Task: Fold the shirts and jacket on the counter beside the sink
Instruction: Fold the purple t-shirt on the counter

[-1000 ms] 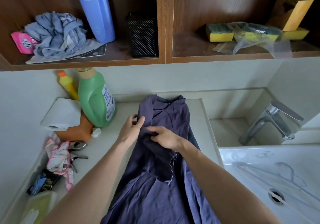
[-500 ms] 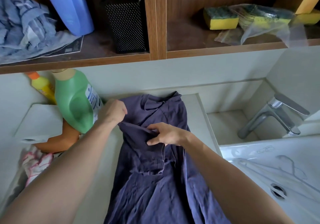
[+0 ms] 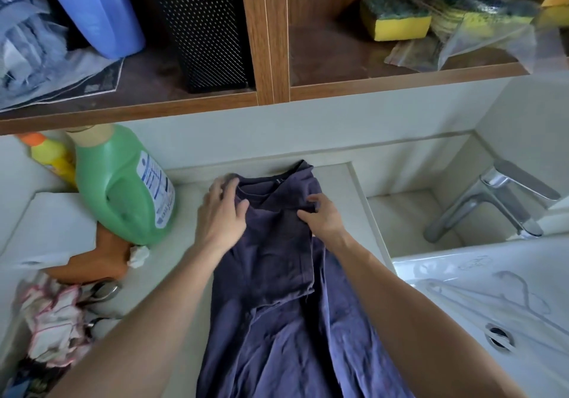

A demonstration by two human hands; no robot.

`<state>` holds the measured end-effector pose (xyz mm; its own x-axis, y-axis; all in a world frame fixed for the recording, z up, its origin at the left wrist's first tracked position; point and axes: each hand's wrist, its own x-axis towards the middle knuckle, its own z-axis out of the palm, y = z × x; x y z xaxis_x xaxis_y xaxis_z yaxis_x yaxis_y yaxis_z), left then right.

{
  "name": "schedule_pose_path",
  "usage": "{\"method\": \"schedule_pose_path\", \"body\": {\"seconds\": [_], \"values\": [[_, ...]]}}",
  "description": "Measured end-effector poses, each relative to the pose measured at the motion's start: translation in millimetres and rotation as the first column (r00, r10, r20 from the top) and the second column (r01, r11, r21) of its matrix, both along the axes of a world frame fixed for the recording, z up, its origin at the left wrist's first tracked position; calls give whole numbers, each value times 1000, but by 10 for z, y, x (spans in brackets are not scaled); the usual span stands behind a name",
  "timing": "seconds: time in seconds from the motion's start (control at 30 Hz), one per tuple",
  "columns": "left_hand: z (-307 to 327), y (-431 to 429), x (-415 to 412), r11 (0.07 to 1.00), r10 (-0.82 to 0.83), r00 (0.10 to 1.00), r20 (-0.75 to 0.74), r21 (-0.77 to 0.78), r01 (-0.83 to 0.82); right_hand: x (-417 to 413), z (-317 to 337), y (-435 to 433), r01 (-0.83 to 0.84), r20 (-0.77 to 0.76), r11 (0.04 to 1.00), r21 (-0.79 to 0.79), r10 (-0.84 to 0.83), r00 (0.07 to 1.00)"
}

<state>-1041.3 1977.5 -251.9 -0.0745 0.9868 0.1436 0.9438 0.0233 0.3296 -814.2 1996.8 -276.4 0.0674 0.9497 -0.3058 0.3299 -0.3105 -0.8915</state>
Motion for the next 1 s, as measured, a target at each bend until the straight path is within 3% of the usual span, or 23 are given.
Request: {"method": "schedule_pose_path", "body": {"seconds": [0.07, 0.17, 0.3, 0.4, 0.53, 0.67, 0.73, 0.8, 0.87, 1.0], "values": [[-182, -292, 60, 976, -179, 982, -61, 114, 185, 16, -86, -92, -58, 31, 995, -86, 61, 998], [-497, -666, 73, 920, -388, 899, -201, -25, 392, 39, -129, -201, -197, 88, 973, -120, 208, 974], [-694, -898, 65, 945, -314, 891, -328, -203, 258, 34, -88, -266, -272, 231, 962, -36, 273, 934], [-632, -930, 122, 943, -272, 907, -322, -276, 184, -5, -71, -347, -251, 269, 968, -12, 245, 932], [-561, -1197, 157, 959, -179, 950, -257, -262, 110, -40, -29, -473, -203, 299, 979, 32, 185, 936], [-586, -1458, 186, 937, -107, 969, -222, -349, 23, 38, -20, -768, -403, 122, 910, -94, 413, 903], [-544, -1532, 188, 929, -88, 985, -146, -369, 29, 78, -32, -908, -488, 240, 871, -52, 485, 841], [-493, -1688, 155, 937, -66, 992, -108, -349, 25, 110, -48, -974, -413, 301, 910, 10, 392, 869], [-451, -1914, 98, 934, -2, 994, -108, -354, -37, 140, -53, -1016, -300, 246, 953, 36, 283, 927], [-414, -2388, 12, 933, 72, 983, -170, -337, -126, 133, -115, -1010, -256, 192, 965, 52, 242, 951]]}}
